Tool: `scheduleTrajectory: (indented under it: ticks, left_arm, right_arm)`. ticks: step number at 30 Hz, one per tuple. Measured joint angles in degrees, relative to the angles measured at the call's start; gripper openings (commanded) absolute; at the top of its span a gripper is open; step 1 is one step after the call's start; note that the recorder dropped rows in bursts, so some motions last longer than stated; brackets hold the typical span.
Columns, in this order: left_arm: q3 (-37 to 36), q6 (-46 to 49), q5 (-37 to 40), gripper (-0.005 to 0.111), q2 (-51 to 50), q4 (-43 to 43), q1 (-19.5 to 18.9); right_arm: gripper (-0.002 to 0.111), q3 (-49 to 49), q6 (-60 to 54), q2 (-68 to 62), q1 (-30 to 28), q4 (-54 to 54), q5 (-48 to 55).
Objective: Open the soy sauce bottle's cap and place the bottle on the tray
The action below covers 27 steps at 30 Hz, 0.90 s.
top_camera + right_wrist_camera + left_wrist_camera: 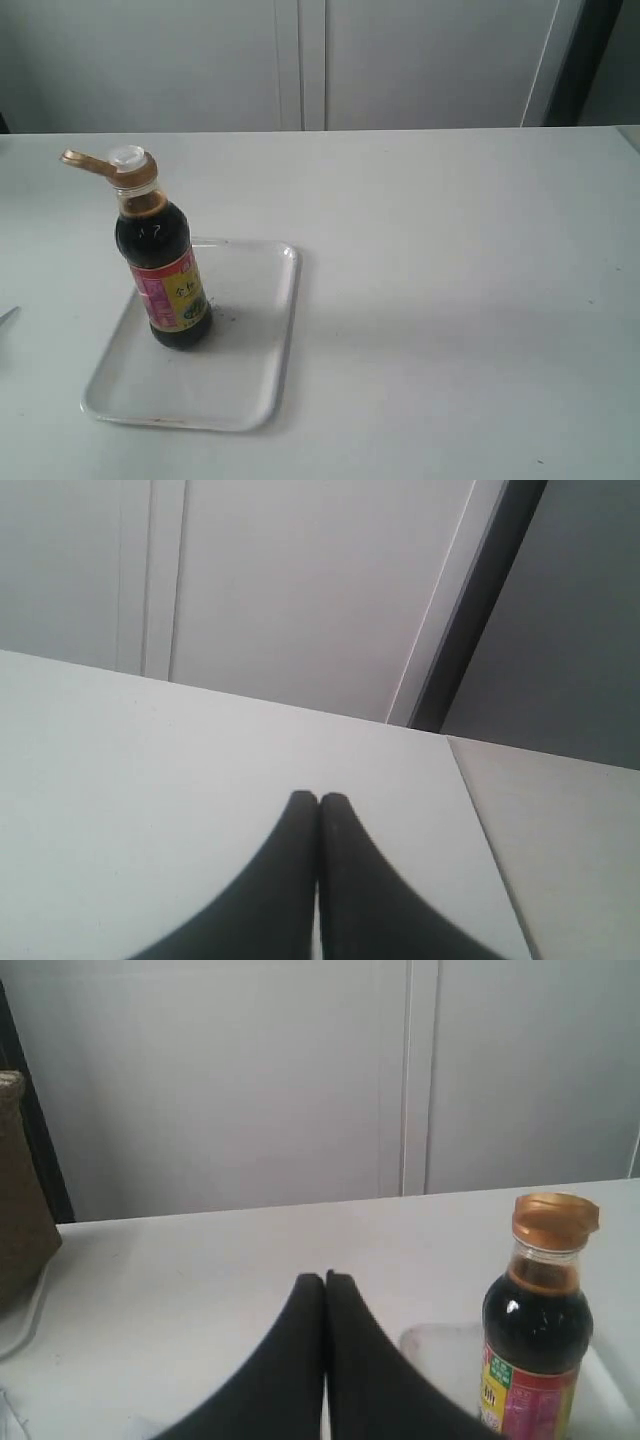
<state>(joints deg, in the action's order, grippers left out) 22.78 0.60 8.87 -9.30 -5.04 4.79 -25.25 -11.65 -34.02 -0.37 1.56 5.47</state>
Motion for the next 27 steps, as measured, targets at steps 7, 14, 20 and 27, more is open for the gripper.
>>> scheduleTrajectory:
  ticks: [7, 14, 20, 27]
  left_arm:
    - [-4.97, -0.6, -1.86, 0.0, 0.33, 0.0, 0.0]
    - [-5.55, -0.93, -2.18, 0.0, 0.33, 0.0, 0.0]
    - [-5.55, -1.02, -2.18, 0.0, 0.33, 0.0, 0.0]
    - [-5.55, -1.02, -2.18, 0.0, 0.33, 0.0, 0.0]
  right_arm:
    - [0.0, 6.49, 0.08, 0.0, 0.0, 0.0, -7.45]
    - [0.0, 7.1, 0.08, 0.0, 0.0, 0.0, -7.21]
    - [0.0, 7.1, 0.08, 0.0, 0.0, 0.0, -7.21]
    - [0.0, 7.1, 0.08, 0.0, 0.0, 0.0, -7.21]
